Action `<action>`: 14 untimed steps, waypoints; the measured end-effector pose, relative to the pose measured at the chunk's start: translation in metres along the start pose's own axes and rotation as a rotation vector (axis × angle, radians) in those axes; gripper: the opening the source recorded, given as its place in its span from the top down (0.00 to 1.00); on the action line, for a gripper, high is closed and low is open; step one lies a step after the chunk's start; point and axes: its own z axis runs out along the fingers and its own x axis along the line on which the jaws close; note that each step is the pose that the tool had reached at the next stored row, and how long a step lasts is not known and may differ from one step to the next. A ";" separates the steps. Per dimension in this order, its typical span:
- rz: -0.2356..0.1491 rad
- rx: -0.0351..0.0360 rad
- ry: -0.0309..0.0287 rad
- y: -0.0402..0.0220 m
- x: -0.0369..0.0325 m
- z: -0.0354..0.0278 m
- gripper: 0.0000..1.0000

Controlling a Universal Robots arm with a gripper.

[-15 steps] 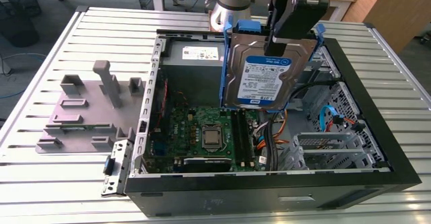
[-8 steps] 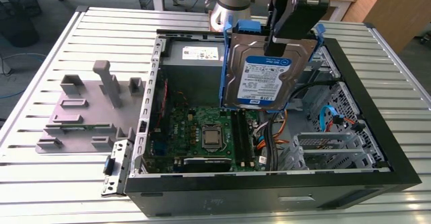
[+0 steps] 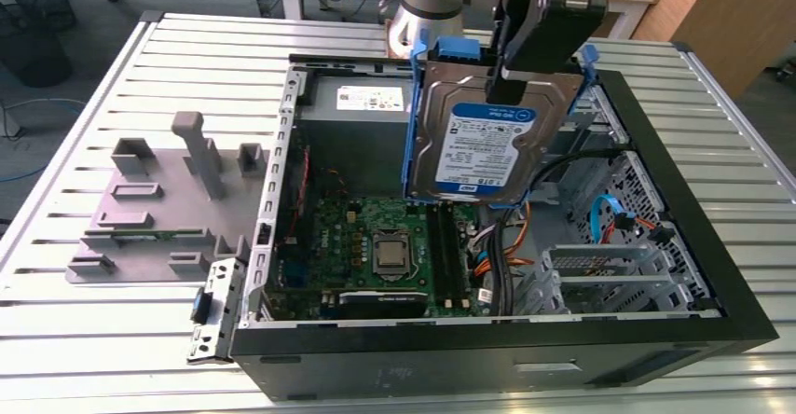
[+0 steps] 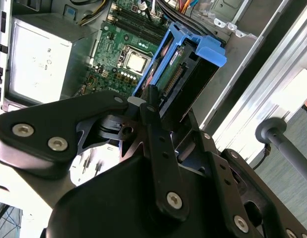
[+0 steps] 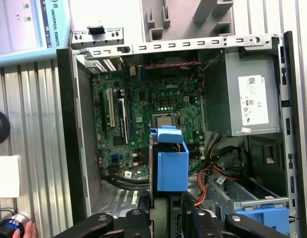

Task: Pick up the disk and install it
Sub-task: 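Pick up the disk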

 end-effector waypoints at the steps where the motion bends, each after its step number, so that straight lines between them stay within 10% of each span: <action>1: 0.000 -0.0001 0.0000 -0.0012 -0.0001 0.0000 0.65; 14: 0.000 -0.0002 0.0001 -0.0296 -0.0023 0.0009 0.65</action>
